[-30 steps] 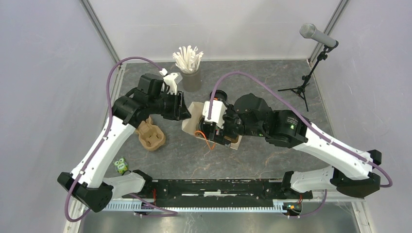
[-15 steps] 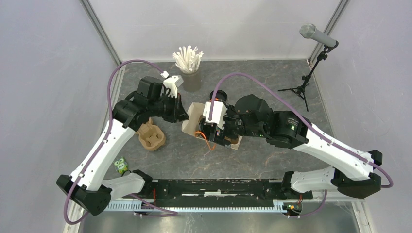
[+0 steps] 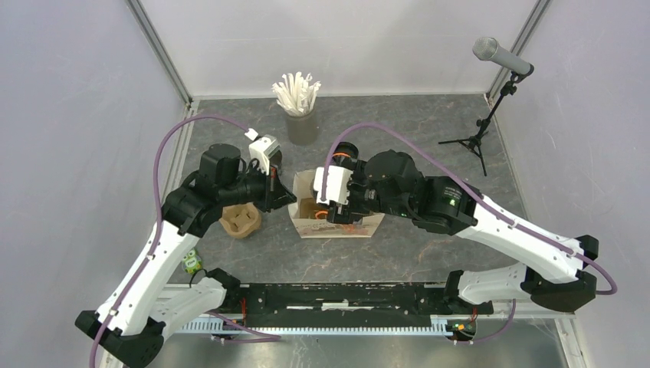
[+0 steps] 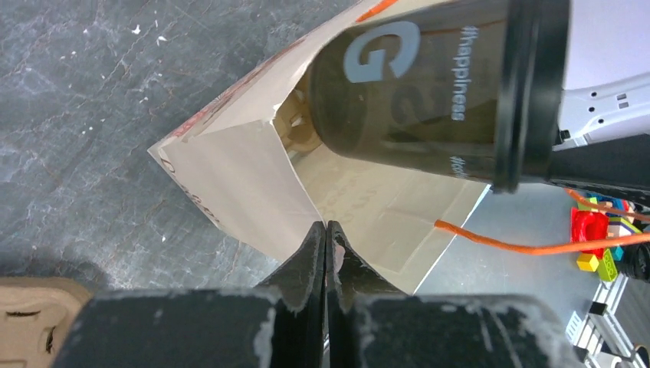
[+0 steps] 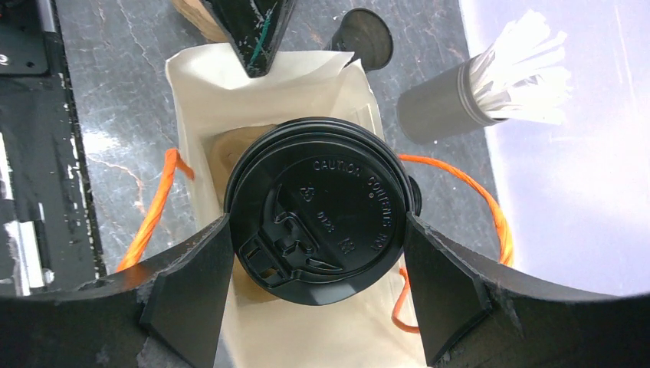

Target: Pack the takeout coffee

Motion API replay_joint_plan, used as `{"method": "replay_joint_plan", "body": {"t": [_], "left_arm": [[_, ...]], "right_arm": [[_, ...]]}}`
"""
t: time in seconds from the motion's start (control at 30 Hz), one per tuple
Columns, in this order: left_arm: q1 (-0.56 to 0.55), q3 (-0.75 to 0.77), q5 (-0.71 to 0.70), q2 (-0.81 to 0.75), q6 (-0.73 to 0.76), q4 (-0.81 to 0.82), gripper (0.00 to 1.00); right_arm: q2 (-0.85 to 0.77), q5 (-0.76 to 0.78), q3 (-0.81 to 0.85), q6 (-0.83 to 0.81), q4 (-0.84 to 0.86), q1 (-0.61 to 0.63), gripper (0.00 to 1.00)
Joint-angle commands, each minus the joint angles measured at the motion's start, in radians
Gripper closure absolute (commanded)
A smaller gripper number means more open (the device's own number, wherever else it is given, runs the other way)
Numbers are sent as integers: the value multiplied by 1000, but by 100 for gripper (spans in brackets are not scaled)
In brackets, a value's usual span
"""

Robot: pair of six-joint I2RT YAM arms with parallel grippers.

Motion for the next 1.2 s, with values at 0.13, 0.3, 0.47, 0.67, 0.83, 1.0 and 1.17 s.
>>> {"method": "replay_joint_plan", "body": {"t": [0.13, 0.3, 0.47, 0.67, 0.83, 1.0, 1.17], "left_arm": [[2, -25, 50, -24, 138, 123, 98], [4, 8, 12, -8, 111, 156, 97], [4, -11, -26, -9, 9, 42, 76], [3, -74, -34, -122, -118, 0, 54], [2, -84, -20, -123, -163, -71, 48], [1, -108, -1, -149, -191, -113, 45], [2, -150, 5, -168, -186, -96, 45]], "right_arm": [[38, -29, 0, -176, 0, 6, 31], [55, -24, 0, -224, -53, 8, 33], [35, -36, -50, -222, -31, 43, 33], [30, 23, -93, -237, -37, 133, 34], [8, 84, -161, -228, -5, 199, 33], [-15, 134, -230, -206, 24, 260, 34], [-1, 179, -229, -205, 38, 284, 34]]}}
